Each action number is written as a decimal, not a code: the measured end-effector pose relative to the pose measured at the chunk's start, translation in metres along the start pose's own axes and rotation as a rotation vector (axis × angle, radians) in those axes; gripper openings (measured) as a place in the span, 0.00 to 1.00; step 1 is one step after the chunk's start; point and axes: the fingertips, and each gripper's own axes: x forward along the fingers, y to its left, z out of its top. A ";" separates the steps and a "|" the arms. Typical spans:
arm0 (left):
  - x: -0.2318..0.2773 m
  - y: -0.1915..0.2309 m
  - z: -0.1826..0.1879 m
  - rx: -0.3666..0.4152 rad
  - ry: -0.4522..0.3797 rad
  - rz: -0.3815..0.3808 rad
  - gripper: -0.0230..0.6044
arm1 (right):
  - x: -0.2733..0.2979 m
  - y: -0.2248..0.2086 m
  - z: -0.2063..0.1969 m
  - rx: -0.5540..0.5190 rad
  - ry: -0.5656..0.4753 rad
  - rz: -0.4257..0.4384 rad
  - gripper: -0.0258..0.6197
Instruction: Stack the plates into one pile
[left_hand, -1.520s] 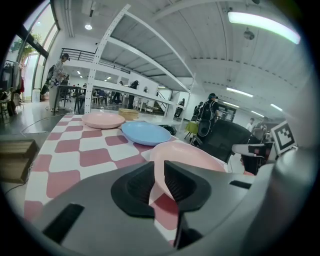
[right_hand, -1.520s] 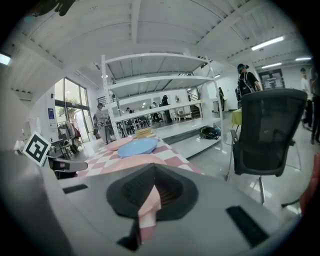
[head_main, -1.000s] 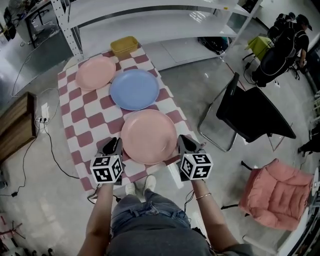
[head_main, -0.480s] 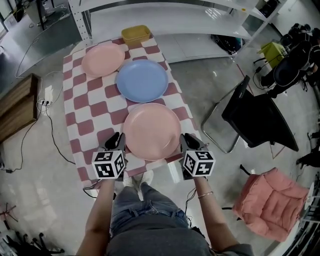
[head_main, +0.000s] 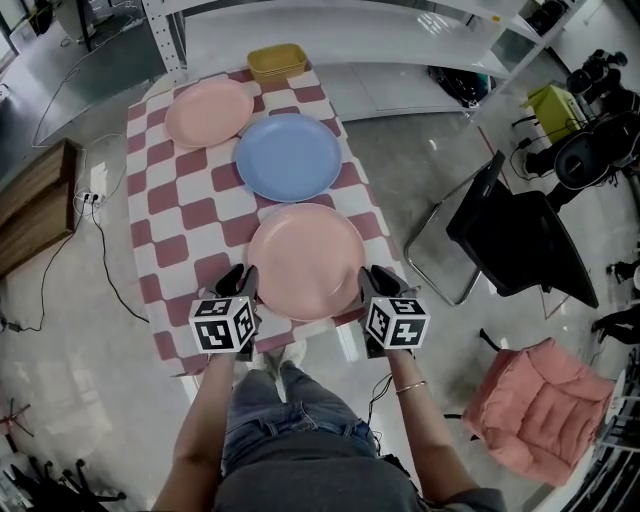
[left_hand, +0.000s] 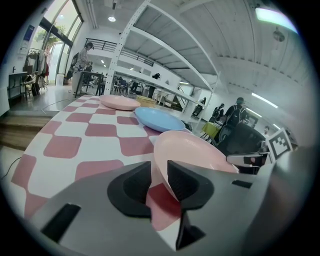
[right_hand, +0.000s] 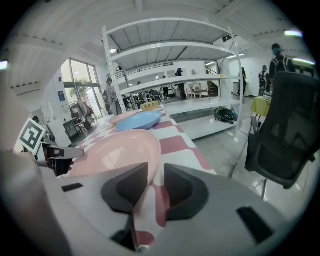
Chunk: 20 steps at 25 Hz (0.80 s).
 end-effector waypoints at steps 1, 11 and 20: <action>0.002 0.000 -0.001 0.000 0.005 0.002 0.22 | 0.001 0.001 0.001 -0.003 0.001 0.001 0.18; 0.014 -0.006 -0.008 0.016 0.044 0.005 0.22 | 0.010 0.005 -0.002 -0.044 0.037 0.011 0.18; 0.018 -0.008 -0.010 0.026 0.056 0.031 0.21 | 0.010 0.006 -0.002 -0.072 0.040 0.006 0.18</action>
